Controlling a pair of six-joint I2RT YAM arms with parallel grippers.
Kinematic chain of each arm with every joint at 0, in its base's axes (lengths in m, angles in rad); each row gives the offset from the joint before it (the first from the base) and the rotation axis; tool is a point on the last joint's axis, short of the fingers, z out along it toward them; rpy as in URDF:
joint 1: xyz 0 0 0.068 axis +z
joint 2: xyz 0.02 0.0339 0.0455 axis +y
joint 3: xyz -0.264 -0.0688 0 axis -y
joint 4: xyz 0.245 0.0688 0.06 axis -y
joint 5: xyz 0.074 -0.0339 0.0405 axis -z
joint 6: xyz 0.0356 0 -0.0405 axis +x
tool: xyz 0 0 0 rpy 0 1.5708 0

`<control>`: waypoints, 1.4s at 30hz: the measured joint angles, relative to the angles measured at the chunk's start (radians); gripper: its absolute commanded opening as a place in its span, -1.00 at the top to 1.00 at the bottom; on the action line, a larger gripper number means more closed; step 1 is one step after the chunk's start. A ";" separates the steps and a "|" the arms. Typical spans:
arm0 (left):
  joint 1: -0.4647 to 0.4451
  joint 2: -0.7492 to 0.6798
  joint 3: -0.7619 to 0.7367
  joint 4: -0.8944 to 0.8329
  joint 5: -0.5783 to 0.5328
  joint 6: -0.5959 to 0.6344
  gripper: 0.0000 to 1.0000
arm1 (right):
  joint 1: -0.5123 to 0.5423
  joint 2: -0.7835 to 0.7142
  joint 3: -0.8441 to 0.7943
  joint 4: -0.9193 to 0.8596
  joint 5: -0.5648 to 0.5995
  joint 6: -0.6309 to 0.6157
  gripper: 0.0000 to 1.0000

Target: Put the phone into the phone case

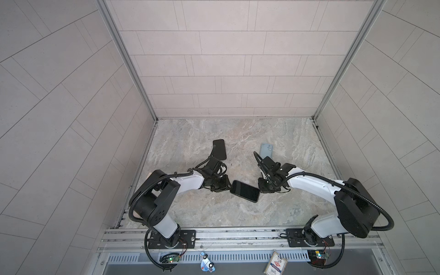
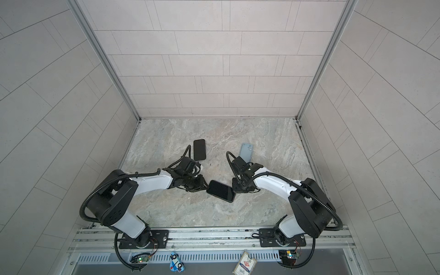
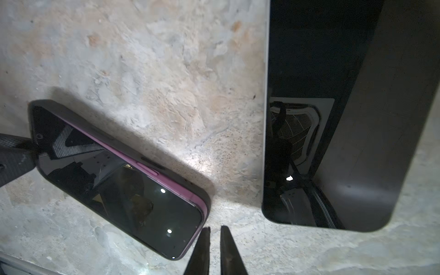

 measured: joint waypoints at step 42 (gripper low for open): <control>0.000 0.000 0.000 0.001 0.000 0.000 0.45 | 0.040 0.095 0.040 0.017 0.026 0.011 0.80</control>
